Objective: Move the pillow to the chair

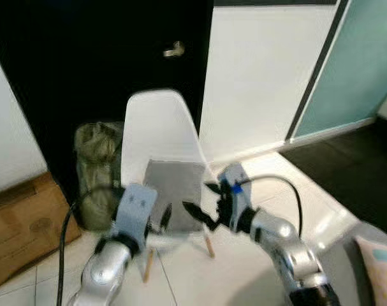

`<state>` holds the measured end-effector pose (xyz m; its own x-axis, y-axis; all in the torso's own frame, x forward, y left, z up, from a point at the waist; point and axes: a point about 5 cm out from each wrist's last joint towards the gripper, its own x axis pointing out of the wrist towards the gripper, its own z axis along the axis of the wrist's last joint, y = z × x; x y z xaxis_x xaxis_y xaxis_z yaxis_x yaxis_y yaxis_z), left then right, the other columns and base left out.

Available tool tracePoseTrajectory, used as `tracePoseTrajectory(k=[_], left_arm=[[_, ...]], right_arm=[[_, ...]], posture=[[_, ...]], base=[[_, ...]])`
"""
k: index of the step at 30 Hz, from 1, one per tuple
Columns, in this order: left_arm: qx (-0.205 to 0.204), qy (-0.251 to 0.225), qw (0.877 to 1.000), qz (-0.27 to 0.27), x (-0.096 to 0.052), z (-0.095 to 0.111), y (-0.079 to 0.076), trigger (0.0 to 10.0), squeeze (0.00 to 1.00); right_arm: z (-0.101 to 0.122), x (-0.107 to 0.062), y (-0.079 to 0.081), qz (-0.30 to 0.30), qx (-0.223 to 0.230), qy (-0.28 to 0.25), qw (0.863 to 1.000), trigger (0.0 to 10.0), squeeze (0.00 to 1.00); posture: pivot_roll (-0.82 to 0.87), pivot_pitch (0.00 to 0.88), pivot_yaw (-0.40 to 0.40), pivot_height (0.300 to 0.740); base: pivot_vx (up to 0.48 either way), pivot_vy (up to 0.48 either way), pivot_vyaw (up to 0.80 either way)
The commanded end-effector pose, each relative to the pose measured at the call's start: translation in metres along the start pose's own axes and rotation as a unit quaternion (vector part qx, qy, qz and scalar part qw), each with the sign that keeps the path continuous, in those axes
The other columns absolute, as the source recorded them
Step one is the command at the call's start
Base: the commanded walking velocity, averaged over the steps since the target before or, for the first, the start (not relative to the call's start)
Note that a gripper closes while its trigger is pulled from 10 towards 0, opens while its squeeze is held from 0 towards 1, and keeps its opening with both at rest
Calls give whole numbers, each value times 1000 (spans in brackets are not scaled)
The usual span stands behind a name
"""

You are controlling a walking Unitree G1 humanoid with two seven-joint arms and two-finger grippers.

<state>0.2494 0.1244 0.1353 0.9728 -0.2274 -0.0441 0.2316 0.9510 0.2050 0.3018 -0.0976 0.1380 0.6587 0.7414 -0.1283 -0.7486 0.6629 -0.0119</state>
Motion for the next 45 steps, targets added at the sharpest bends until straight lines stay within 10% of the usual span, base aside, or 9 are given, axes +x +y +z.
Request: tracePoseTrajectory(k=[1, 17, 26, 35, 39, 45], left_arm=[[8, -2, 1000, -5, 1, 4, 0, 10000, 0], [34, 25, 999, 8, 4, 0, 1, 10000, 0], [129, 0, 992, -2, 10, 9, -7, 10000, 0], [380, -58, 923, -19, 22, 5, -33, 10000, 0], [385, -60, 921, -10, 23, 5, -32, 10000, 0], [324, 10, 944, -64, 19, -10, -36, 10000, 0]], right_arm=[[1, 1, 0, 0, -8, 4, 1000, 10000, 0], [0, 2, 2, -1, -31, 17, 999, 10000, 0], [-4, 5, 4, 3, -140, 58, 988, 10000, 0], [-16, 7, 9, -2, -373, 102, 922, 10000, 0], [-17, 4, 6, -7, -406, 101, 908, 10000, 0], [-25, -8, 0, -25, -340, 95, 935, 10000, 0]], posture=[[-147, 10, -60, 697], [-143, 13, -60, 697], [-167, 0, -45, 697], [-187, 0, -50, 697], [-188, 0, -50, 697], [-182, 0, -43, 697]], base=[[0, 0, 0], [0, -107, 0], [0, 0, 0], [0, 0, 0], [0, 0, 0], [0, 0, 0]])
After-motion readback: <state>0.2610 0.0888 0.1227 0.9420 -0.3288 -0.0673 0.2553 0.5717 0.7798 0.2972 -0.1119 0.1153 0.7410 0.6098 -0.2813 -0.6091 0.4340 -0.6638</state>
